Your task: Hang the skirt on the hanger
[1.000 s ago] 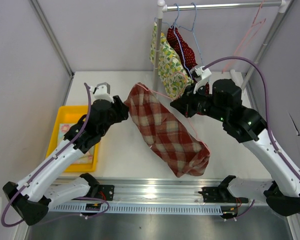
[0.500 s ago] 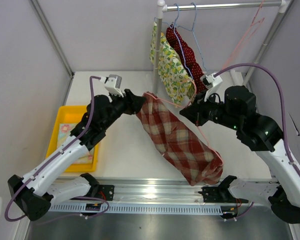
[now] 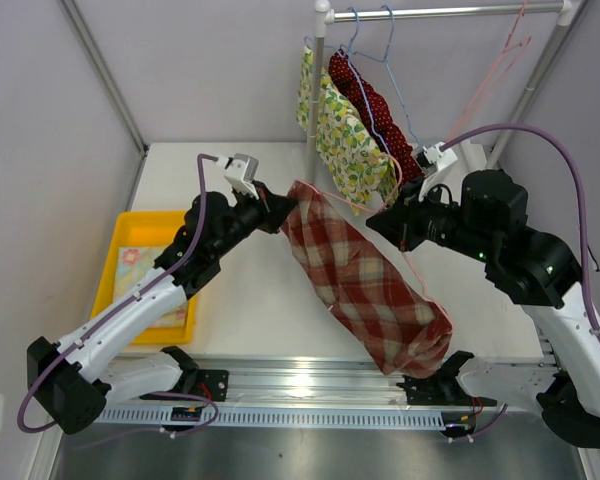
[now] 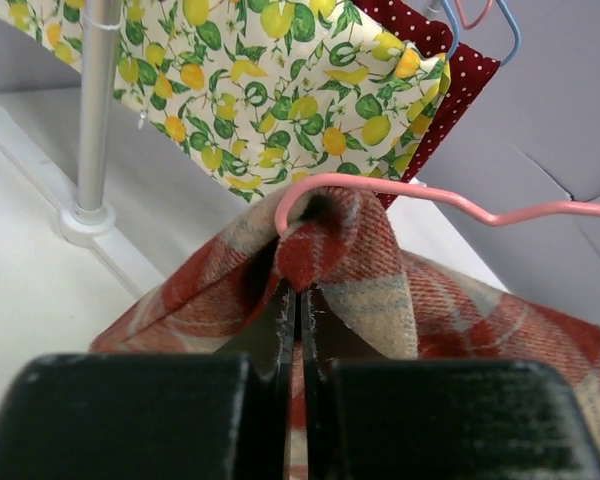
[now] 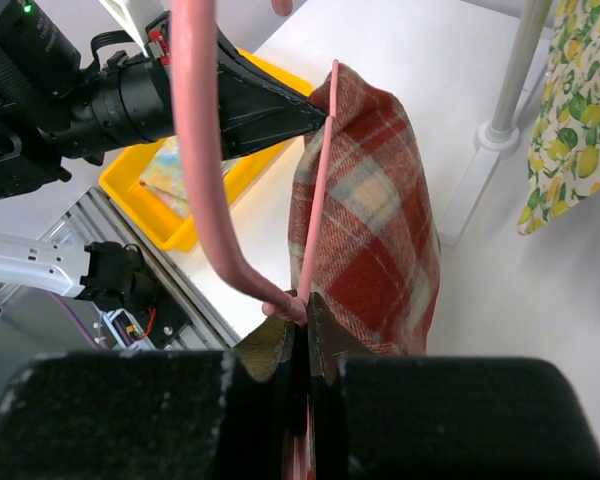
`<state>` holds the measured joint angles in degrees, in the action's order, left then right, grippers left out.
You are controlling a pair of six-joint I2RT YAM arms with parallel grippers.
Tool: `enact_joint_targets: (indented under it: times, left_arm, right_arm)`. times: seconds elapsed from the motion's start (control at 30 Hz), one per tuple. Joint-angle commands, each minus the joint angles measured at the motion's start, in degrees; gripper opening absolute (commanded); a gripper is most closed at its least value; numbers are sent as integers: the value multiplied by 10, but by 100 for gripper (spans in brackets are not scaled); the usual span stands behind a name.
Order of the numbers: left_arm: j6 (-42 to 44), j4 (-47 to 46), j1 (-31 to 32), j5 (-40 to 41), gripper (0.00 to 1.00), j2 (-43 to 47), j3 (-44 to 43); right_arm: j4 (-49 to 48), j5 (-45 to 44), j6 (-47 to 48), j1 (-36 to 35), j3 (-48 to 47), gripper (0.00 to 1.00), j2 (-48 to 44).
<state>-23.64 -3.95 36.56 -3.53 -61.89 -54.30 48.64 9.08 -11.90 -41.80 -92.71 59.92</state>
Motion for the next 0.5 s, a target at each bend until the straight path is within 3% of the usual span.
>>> enact_joint_targets:
  times: [0.0, 0.23, 0.33, 0.37, 0.4, 0.47]
  left_arm:
    - [3, -25, -3, 26, 0, -4, -3]
    - [-16, 6, -3, 62, 0, -19, -5]
    - [-15, -1, -3, 14, 3, -30, -10]
    - [-14, -12, -3, -1, 10, -31, -12]
    - [-12, -18, -3, -10, 29, -32, -13]
    - [-12, -26, -3, -24, 43, -28, -19]
  right_arm:
    - [-28, -17, 0, -1, -41, 0, -20]
    - [14, -58, 1, -1, -71, 0, -44]
    - [41, -77, 3, 0, -88, 0, -47]
    - [50, -79, 2, 0, -101, 0, -46]
    - [77, -88, -1, 1, -108, 0, -40]
    - [108, -112, -7, 0, -127, 0, -32]
